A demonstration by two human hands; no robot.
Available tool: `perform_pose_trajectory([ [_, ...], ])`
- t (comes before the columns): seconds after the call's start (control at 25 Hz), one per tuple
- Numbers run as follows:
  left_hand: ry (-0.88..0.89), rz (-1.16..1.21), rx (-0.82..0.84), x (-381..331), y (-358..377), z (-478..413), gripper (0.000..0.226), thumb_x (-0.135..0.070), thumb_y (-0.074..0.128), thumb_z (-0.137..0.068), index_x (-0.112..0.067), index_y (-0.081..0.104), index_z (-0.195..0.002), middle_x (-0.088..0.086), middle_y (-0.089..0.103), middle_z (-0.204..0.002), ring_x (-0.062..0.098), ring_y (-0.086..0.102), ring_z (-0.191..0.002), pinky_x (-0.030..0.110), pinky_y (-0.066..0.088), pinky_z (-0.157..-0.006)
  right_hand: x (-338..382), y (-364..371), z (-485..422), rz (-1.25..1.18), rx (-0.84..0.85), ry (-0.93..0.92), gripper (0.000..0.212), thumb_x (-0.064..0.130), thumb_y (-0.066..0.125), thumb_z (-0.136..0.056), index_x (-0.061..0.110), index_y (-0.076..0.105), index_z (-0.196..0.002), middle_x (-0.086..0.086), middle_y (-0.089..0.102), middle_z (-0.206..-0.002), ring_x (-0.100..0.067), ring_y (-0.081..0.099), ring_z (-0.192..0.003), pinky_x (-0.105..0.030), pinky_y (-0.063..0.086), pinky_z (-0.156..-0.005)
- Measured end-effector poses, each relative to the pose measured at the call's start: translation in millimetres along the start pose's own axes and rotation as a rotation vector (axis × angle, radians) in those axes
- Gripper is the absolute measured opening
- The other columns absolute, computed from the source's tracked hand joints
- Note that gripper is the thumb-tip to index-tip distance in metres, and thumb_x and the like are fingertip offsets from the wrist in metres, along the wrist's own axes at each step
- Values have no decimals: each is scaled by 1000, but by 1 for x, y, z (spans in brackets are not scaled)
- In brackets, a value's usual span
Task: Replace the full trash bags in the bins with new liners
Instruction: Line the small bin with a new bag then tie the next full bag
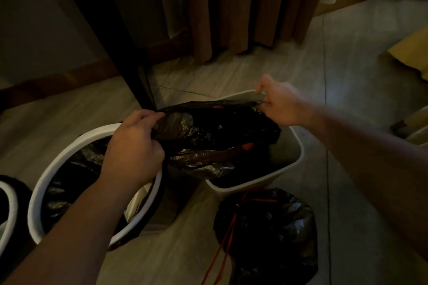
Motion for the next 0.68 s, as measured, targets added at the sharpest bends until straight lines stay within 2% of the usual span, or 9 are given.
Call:
perform_pose_trajectory([
  [0.08,-29,13,22,3,1,-3,62,6,67,-83,-11,64,-143,8,60,-141,27,58,-127,28,41,-100,3,-24,16,-226,-15,-81,30,-3,66,-96,19,48,-106,2,63,-79,-17,61,-68,-38,55,-63],
  [0.16,-49,68,53,2,4,-7,65,3,69,-82,-13,63,-145,9,60,-141,27,56,-128,27,40,-99,-4,-47,31,-513,-50,-97,34,-11,64,-94,19,48,-93,0,59,-67,-15,56,-58,-31,45,-52],
  [0.24,-65,98,81,-4,9,-11,68,-1,70,-83,-16,59,-149,8,58,-142,26,55,-129,27,39,-97,-15,-60,39,-736,-83,-70,33,-12,60,-96,20,54,-88,-11,61,-74,-23,57,-61,-31,43,-49],
  [0.28,-71,100,90,-8,13,-12,70,-4,71,-84,-16,56,-151,8,56,-144,26,53,-131,26,38,-98,-22,-63,40,-762,-116,-52,35,-11,58,-97,22,63,-86,-9,67,-78,-23,62,-64,-29,47,-49],
  [0.36,-90,93,113,-17,21,-17,79,-11,75,-85,-17,46,-158,8,51,-149,28,50,-135,26,35,-100,-38,-62,38,-573,-203,3,47,-6,58,-100,30,79,-78,4,76,-82,-12,70,-70,-21,54,-55],
  [0.44,-130,74,178,-26,36,-22,85,-18,77,-85,-19,40,-161,9,46,-148,30,49,-135,27,36,-97,-56,-55,35,-380,-244,80,49,3,61,-101,37,80,-72,6,76,-86,-10,71,-75,-19,53,-60],
  [0.56,-119,22,298,-42,63,-27,66,-17,75,-87,-21,54,-149,8,47,-140,29,52,-128,28,39,-90,-73,-37,37,-205,-144,108,31,16,72,-97,47,73,-91,8,71,-101,-2,67,-85,-17,49,-65],
  [0.68,-83,-48,341,-46,71,-31,56,-22,73,-91,-24,61,-146,6,51,-142,27,54,-129,29,42,-88,-85,-29,38,-114,-127,171,34,16,74,-94,49,69,-92,9,67,-98,-4,66,-80,-12,46,-55],
])
Point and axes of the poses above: each hand's wrist, its own z-axis away from the middle knuckle, its own y-axis out of the palm, x = y × z, the point moved 9 cm from there along -z, towards the middle knuckle
